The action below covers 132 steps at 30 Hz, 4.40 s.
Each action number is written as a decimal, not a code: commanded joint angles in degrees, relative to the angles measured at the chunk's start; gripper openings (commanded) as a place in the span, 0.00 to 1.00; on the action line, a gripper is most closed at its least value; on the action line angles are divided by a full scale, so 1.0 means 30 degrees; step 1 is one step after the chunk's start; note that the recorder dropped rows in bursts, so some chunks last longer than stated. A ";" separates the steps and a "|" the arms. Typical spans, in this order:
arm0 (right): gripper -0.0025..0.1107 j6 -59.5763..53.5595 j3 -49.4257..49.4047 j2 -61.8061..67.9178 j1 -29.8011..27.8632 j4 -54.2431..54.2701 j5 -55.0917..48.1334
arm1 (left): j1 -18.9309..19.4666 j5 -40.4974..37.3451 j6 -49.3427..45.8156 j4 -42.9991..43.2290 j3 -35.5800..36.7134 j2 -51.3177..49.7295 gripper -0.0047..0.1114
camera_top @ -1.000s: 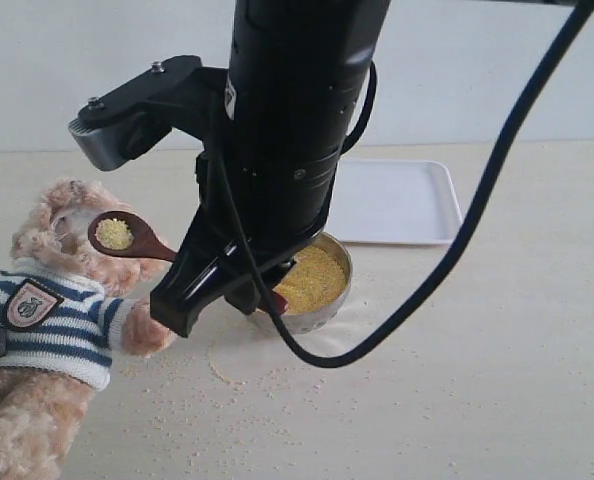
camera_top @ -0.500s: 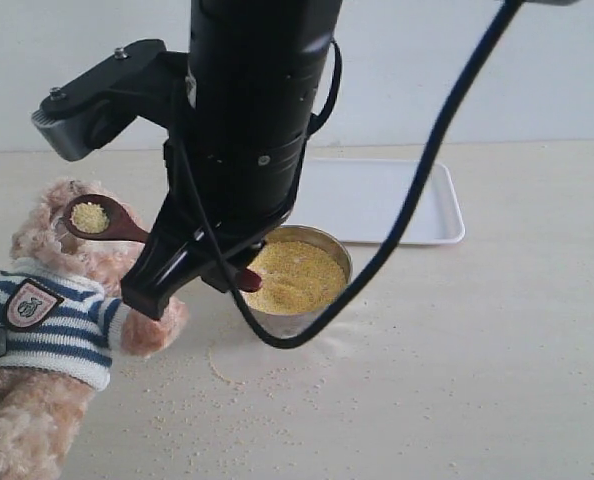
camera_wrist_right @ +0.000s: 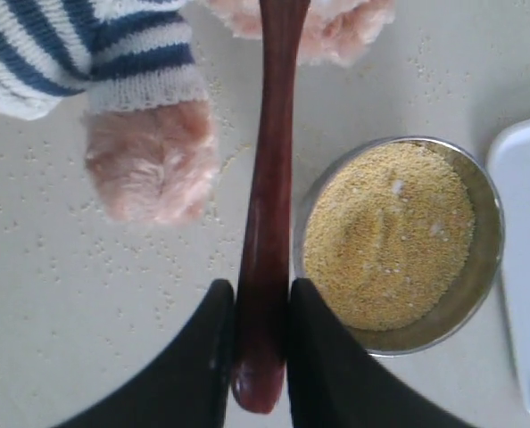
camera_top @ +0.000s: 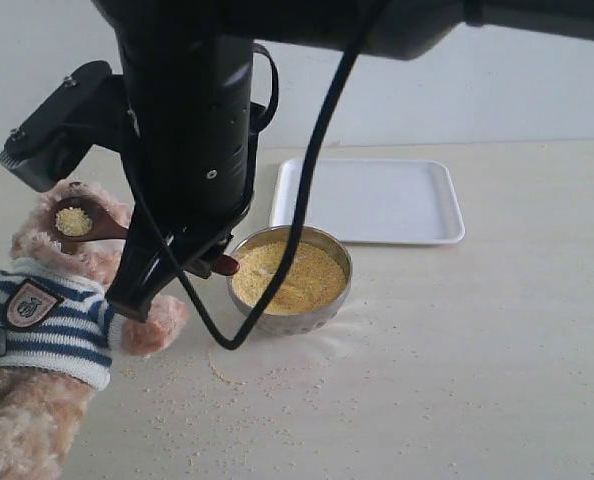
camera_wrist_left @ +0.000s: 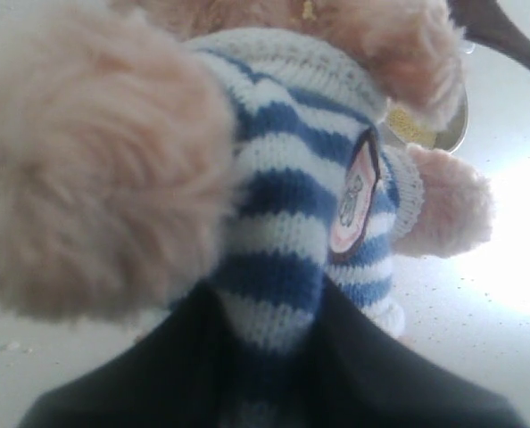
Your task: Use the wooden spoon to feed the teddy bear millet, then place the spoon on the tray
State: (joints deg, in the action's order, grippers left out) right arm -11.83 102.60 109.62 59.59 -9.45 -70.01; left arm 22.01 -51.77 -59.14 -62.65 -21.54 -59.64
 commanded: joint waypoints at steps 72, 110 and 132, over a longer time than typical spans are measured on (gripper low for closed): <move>0.15 0.4442 -0.3171 0.0274 0.5578 -1.6626 0.0014 | 0.0048 -0.0097 -0.0120 -0.0304 0.0033 0.0153 0.08; 0.15 0.7840 -1.0451 -0.2208 -0.0260 -1.1195 0.0014 | 0.0048 -0.0097 -0.0120 -0.0304 0.0033 0.0153 0.08; 0.15 0.6271 -1.1315 -0.1301 0.0127 -1.5720 0.0014 | 0.0048 -0.0047 -0.0120 -0.0304 0.0033 0.0153 0.08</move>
State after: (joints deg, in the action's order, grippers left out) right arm 7.73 68.85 104.62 59.41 -54.63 -69.89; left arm 22.01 -51.53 -59.14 -62.65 -21.54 -59.64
